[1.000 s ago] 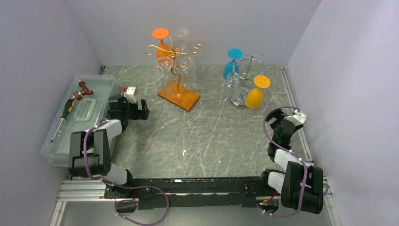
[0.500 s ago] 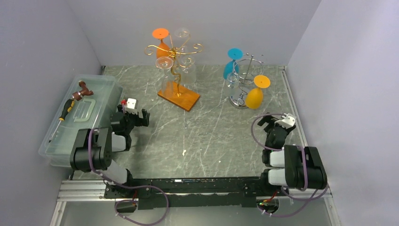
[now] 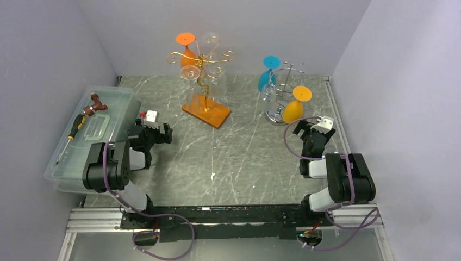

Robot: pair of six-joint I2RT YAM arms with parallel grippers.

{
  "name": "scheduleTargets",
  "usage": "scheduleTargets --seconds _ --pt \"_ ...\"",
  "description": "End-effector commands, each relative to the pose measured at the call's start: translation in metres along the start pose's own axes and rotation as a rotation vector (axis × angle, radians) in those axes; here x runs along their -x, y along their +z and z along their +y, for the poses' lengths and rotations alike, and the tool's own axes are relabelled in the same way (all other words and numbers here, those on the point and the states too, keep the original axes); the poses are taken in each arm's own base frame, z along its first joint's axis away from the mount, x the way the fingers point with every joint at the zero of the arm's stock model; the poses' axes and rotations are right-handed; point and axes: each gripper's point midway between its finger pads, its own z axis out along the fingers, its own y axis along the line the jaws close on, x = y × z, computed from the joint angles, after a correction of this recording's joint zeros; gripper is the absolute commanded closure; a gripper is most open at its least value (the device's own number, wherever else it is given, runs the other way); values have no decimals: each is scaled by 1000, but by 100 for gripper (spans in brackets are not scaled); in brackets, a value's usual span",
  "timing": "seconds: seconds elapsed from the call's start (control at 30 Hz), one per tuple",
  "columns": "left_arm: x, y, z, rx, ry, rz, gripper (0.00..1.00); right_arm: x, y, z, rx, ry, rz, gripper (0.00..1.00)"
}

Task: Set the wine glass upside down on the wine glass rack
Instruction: Reset both arms

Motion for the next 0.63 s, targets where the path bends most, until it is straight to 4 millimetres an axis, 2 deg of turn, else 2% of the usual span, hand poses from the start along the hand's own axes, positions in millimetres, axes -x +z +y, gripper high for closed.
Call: scheduleTargets --seconds 0.0,0.6 --pt "3 1 13 47 -10 -9 1 -7 -1 -9 -42 -36 31 0" --pt "4 1 13 47 -8 -11 1 -8 -2 -10 -44 -39 34 0"
